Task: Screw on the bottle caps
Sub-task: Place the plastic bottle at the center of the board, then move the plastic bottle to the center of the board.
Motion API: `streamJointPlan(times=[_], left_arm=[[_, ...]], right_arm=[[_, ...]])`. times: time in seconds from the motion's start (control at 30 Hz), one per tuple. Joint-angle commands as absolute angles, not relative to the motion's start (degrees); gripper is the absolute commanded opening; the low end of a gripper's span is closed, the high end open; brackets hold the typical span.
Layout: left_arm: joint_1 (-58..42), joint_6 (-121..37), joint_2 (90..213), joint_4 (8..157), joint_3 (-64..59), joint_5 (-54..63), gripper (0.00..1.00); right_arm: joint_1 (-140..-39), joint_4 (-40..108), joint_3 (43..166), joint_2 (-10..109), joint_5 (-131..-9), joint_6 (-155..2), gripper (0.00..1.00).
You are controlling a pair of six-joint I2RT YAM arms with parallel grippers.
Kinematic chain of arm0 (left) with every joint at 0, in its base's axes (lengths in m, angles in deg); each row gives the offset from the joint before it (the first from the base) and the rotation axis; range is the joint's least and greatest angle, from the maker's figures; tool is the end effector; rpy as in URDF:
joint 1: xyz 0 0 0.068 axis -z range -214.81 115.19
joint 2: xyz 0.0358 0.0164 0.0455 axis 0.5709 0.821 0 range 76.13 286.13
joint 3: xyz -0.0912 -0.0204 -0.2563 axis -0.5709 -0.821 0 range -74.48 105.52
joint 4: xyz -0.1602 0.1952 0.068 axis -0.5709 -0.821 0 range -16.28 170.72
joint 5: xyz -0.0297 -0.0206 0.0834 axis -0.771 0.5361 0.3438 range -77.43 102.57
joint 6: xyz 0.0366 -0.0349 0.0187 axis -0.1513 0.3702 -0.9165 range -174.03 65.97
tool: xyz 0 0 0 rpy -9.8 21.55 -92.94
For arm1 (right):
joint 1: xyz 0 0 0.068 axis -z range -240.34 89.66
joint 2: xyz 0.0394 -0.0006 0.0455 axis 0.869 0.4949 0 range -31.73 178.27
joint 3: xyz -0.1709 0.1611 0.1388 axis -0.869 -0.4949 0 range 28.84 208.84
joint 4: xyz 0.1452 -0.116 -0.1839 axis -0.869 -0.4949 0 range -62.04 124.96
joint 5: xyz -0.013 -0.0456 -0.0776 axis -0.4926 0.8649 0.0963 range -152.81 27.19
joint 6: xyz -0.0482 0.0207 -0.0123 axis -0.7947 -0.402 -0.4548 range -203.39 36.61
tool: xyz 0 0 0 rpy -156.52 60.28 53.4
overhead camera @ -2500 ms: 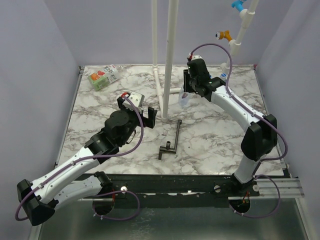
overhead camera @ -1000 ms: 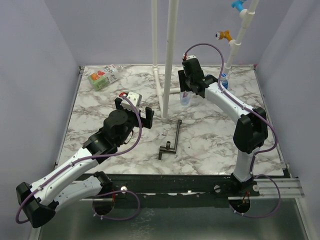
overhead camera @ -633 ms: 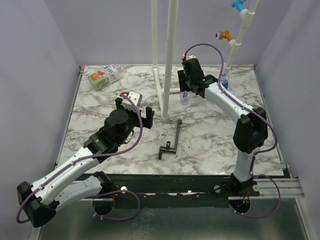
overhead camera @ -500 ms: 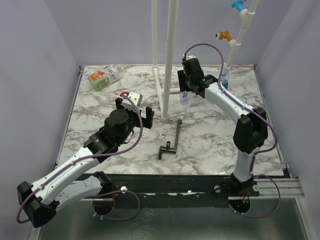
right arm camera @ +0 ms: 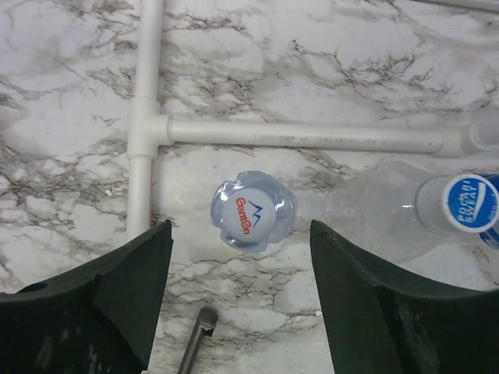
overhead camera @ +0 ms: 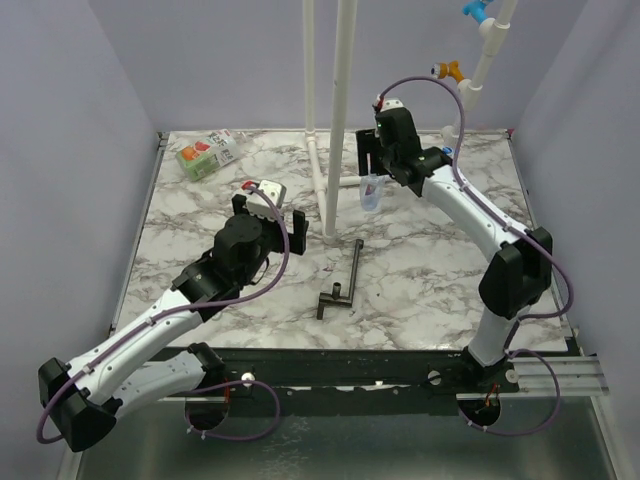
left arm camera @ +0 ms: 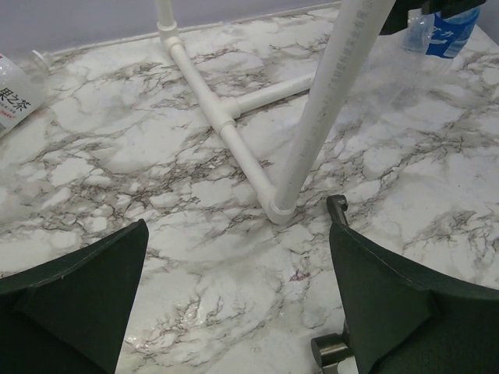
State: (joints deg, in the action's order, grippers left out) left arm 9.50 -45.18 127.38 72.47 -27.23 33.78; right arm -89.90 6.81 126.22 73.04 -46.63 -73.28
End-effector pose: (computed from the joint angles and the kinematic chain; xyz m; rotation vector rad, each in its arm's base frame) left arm 0.1579 -0.1362 0.3394 0.2834 1.7598 -0.3405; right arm 0.3754 0.2016 0.3339 -0.2088 2.1541 0.0882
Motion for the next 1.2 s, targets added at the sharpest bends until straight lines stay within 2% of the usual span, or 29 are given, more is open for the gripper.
streamJointPlan(times=[0.0,0.27,0.47,0.63,0.83,1.17], left_arm=[[8.6,-41.5,128.8,70.4,-23.3,38.5,0.99],[4.8,-33.3,135.3,64.9,-15.7,47.1,0.99],[-5.0,-29.4,145.8,63.3,-6.9,47.7,0.99],[-17.1,-22.9,160.2,63.1,2.9,39.8,0.99],[-26.9,-15.9,179.1,65.7,16.7,42.3,0.99],[-32.2,-10.4,205.0,66.5,43.2,45.7,0.99]], right_arm=[[-90.1,8.0,125.0,67.1,-48.2,-72.0,0.76],[-90.1,9.2,115.6,55.2,-46.5,-69.6,0.85],[-90.1,9.8,105.5,41.9,-44.9,-66.9,0.93],[-90.1,8.2,100.4,34.0,-46.8,-64.2,0.95],[-90.1,6.4,96.3,27.9,-50.9,-61.8,0.95],[-90.1,6.2,92.7,23.4,-54.5,-61.3,0.96]])
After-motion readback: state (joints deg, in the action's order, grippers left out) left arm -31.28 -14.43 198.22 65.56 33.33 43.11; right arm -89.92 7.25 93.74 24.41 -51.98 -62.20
